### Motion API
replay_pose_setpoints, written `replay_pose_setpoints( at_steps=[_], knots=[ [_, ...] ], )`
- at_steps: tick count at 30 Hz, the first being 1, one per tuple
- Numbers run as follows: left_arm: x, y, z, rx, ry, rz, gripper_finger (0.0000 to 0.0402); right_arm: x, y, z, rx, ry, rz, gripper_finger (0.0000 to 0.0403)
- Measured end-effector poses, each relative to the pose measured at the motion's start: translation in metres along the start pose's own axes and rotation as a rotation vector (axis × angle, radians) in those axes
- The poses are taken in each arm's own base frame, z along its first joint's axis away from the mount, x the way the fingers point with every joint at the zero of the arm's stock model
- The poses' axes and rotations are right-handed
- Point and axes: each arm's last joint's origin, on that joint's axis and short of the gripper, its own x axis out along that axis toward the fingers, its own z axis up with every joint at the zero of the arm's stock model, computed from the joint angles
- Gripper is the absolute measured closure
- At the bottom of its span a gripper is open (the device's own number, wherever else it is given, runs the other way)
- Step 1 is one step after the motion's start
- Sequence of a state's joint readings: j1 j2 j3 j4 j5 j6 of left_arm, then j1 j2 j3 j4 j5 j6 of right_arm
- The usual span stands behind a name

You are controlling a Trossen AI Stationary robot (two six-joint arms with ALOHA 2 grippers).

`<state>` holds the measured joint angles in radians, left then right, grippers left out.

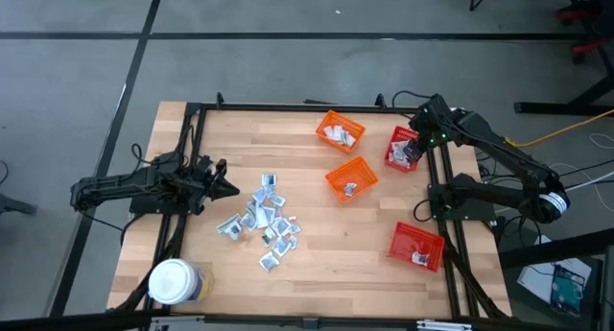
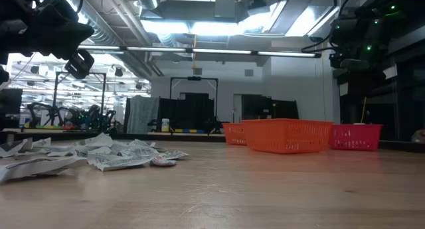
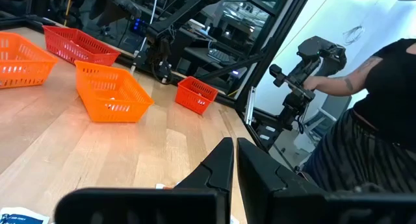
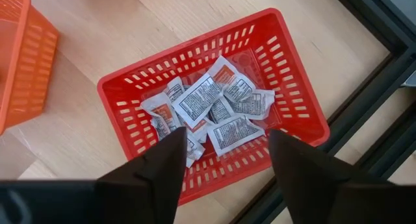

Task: Pick & Place First Aid Supplies
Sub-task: Put the blue alcohol pad into the bottom orange bin

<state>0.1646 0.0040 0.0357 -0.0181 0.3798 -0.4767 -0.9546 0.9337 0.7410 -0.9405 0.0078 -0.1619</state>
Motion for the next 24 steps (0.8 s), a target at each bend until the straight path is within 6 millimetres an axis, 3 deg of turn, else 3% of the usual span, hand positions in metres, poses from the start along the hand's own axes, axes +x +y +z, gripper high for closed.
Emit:
replay_pose_setpoints(
  at_steps=[17, 24],
  knots=[
    [0.000, 0.000, 0.000, 0.000, 0.000, 0.000, 0.0386, 0.000, 0.002, -0.001, 0.048, 0.013, 0.003, 0.0181],
    [0.000, 0.000, 0.000, 0.000, 0.000, 0.000, 0.0386, -0.001, 0.012, 0.001, 0.014, 0.013, -0.082, 0.0181]
  ],
)
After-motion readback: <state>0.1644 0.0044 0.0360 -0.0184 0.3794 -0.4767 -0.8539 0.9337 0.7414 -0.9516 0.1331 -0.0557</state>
